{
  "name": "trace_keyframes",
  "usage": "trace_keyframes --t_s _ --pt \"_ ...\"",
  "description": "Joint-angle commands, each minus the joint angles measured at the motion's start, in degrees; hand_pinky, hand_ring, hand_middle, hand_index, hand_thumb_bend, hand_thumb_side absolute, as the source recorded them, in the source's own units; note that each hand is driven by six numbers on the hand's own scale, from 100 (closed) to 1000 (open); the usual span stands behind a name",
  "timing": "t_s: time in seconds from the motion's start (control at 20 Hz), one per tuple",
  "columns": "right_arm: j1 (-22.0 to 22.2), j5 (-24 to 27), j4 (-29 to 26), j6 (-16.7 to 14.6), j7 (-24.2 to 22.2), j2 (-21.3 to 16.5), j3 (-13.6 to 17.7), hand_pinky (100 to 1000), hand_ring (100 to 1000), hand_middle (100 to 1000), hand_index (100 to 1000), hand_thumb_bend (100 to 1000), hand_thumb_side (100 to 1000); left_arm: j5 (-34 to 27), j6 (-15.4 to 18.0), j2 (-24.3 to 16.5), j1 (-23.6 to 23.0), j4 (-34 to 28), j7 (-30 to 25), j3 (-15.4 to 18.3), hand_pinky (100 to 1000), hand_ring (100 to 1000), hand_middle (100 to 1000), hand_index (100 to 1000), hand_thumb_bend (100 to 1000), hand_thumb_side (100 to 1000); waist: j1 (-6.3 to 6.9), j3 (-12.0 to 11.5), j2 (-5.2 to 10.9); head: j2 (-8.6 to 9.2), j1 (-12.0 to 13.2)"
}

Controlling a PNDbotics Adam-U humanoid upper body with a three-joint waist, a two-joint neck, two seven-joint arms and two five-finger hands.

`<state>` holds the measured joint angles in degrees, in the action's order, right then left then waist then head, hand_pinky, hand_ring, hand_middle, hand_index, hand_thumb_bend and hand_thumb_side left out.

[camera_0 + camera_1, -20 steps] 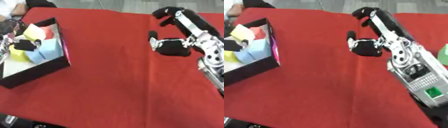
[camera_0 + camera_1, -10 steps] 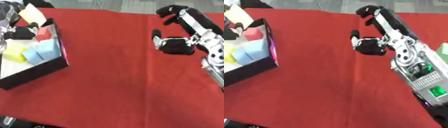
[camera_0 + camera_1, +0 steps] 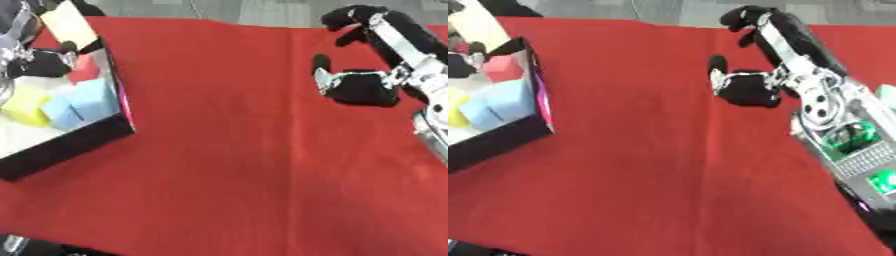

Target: Pick up the objects with one hand, pass them to the other hand, and then place them into the box on the other side of the table.

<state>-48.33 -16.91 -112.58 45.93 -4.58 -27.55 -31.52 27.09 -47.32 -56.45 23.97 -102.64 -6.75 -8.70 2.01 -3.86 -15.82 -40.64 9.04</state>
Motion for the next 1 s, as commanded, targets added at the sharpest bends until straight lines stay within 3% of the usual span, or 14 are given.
trace_keyframes --t_s 0.05,0.25,0.4,0.5,0.65,0.9,1.0 --pt "-0.58 0.11 -1.38 0.2 0.0 -1.11 0.87 931 790 799 849 100 100 0.52 -0.09 -1.66 1.09 3.81 -0.48 0.49 825 816 720 793 126 126 -0.49 0.02 1.87 0.3 0.35" --pt "-0.5 0.13 -1.38 0.28 -0.09 -1.06 0.78 931 790 798 848 100 100 0.34 0.96 -1.32 1.09 6.62 -0.83 0.12 831 822 725 799 162 135 -0.7 -0.03 1.76 0.3 0.64" --pt "-0.51 0.09 -1.27 0.32 -0.13 -0.95 0.73 931 789 798 847 100 100 0.73 2.13 -1.31 1.05 7.27 -2.32 -0.39 853 840 736 814 333 128 -0.78 -0.01 1.68 0.3 0.84" --pt "-0.48 0.08 -1.18 0.28 -0.15 -0.89 0.68 931 789 798 847 100 100 1.55 2.81 -1.28 1.06 7.4 -3.52 -0.42 865 850 747 830 413 444 -0.78 -0.02 1.65 0.28 0.9" --pt "-0.49 0.09 -1.11 0.25 -0.15 -0.81 0.62 931 788 798 847 100 100 2.91 3.13 -1.18 1.09 7.53 -4.24 -0.15 871 856 754 841 476 605 -0.72 -0.04 1.64 0.28 0.87" --pt "-0.55 0.21 -1.12 0.25 -0.15 -0.76 0.58 931 786 798 847 100 100 4.37 2.99 -1.15 0.94 7.7 -4.69 0.18 883 867 766 856 507 625 -0.66 -0.08 1.67 0.33 0.89" --pt "-0.56 0.24 -1.13 0.27 -0.13 -0.77 0.59 931 785 798 847 100 100 4.64 3.02 -1.12 0.87 7.72 -4.94 0.23 885 869 767 857 489 583 -0.67 -0.1 1.67 0.37 0.93"
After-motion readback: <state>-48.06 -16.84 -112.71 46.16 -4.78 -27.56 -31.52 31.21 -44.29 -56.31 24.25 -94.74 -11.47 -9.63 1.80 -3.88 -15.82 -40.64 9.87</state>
